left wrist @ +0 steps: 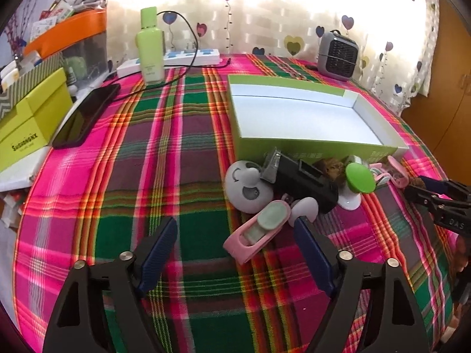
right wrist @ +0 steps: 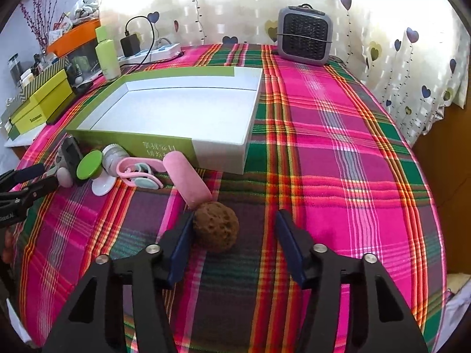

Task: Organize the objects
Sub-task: 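Close the right gripper on the brown walnut while the left gripper grasps the pink clip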

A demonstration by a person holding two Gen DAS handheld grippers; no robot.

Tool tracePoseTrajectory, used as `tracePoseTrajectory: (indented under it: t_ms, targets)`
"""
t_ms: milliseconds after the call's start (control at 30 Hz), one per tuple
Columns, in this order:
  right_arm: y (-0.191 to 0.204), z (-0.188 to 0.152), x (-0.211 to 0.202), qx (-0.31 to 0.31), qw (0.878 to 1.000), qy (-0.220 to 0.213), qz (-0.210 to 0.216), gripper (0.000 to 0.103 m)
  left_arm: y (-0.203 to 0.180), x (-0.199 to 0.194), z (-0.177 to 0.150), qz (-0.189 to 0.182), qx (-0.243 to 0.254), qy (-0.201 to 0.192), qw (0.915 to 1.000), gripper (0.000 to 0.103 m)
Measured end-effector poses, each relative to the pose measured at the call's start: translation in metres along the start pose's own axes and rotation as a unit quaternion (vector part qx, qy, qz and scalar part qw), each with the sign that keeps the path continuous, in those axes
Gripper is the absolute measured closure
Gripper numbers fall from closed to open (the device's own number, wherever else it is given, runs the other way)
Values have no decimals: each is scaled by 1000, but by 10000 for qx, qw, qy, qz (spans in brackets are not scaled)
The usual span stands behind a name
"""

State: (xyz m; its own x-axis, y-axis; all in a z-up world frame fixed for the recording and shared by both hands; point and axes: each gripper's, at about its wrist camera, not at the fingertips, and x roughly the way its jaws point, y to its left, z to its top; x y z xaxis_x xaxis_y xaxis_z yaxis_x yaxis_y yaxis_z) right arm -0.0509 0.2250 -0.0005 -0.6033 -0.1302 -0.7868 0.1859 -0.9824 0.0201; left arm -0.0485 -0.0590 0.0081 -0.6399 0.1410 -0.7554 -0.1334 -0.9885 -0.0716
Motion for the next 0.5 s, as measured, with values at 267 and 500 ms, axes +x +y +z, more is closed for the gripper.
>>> tracePoseTrajectory:
  t_ms: [267,500]
  targets:
    - [2,1,-1,12,10000,-12,32,63,-8,-3,1,-237,86,-22,9997,48]
    - [3,-1,-3,95,9999,-24,65,73,-11,-5,1,-374,34,6,9993,67]
